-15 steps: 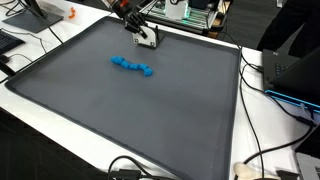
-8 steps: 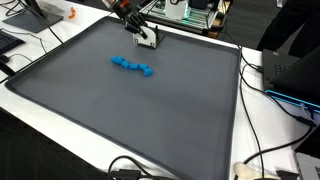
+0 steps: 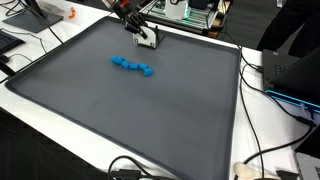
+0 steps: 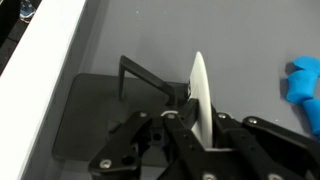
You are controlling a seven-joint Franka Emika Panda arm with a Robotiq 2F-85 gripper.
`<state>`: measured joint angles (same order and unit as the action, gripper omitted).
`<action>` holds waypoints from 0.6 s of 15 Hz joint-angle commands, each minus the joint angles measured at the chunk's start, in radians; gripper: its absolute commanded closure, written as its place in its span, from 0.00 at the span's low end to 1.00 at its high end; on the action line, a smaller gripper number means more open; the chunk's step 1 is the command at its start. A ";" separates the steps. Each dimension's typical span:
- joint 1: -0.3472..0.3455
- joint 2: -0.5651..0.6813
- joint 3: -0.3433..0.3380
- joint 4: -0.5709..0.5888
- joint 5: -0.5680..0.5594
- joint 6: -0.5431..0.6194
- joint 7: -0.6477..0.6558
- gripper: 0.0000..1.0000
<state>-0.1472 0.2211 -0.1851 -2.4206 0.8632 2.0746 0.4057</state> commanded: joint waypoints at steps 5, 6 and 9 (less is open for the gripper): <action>-0.010 0.018 -0.010 -0.017 0.003 0.015 -0.022 0.43; -0.012 0.014 -0.011 -0.018 0.006 0.015 -0.027 0.44; -0.017 -0.001 -0.013 -0.021 0.006 0.009 -0.034 0.24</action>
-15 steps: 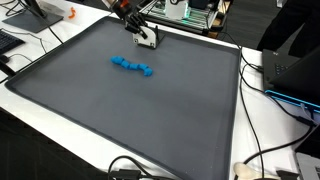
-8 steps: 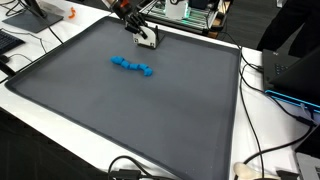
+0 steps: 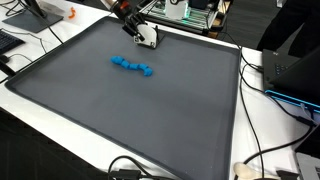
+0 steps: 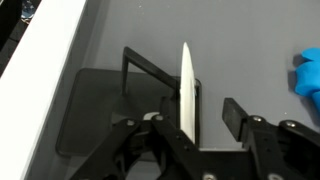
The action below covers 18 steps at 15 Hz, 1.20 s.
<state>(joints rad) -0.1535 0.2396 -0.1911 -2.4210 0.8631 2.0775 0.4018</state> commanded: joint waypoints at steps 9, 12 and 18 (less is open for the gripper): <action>-0.017 -0.030 -0.009 -0.008 0.000 -0.018 -0.039 0.00; -0.020 -0.034 -0.009 -0.004 -0.001 -0.037 -0.045 0.00; -0.026 -0.049 -0.011 0.011 -0.012 -0.124 -0.048 0.00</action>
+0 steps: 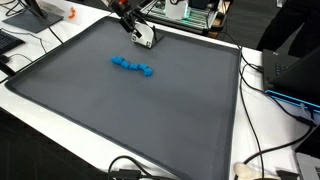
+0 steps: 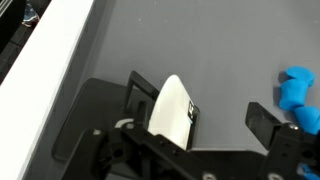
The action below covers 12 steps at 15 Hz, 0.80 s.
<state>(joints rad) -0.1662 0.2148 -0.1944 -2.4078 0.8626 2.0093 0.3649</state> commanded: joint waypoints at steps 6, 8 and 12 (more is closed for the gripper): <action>-0.008 -0.068 -0.011 0.007 -0.054 -0.099 0.022 0.00; -0.007 -0.083 -0.010 0.013 -0.073 -0.113 0.032 0.00; 0.004 -0.121 -0.002 0.032 -0.116 -0.108 0.065 0.00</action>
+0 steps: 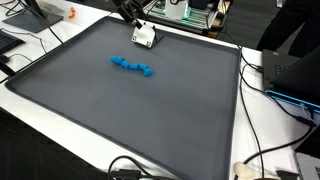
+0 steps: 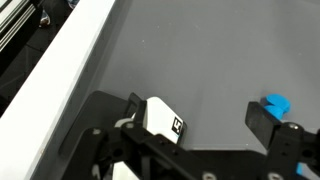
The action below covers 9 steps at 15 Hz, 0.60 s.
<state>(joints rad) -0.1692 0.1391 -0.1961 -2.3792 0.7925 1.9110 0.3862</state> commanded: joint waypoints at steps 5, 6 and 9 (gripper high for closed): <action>0.042 -0.090 0.030 0.066 -0.172 0.068 0.111 0.00; 0.049 -0.096 0.039 0.083 -0.206 0.075 0.118 0.00; 0.070 -0.097 0.067 0.154 -0.332 0.069 0.116 0.00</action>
<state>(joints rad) -0.1184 0.0544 -0.1516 -2.2693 0.5666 1.9711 0.4810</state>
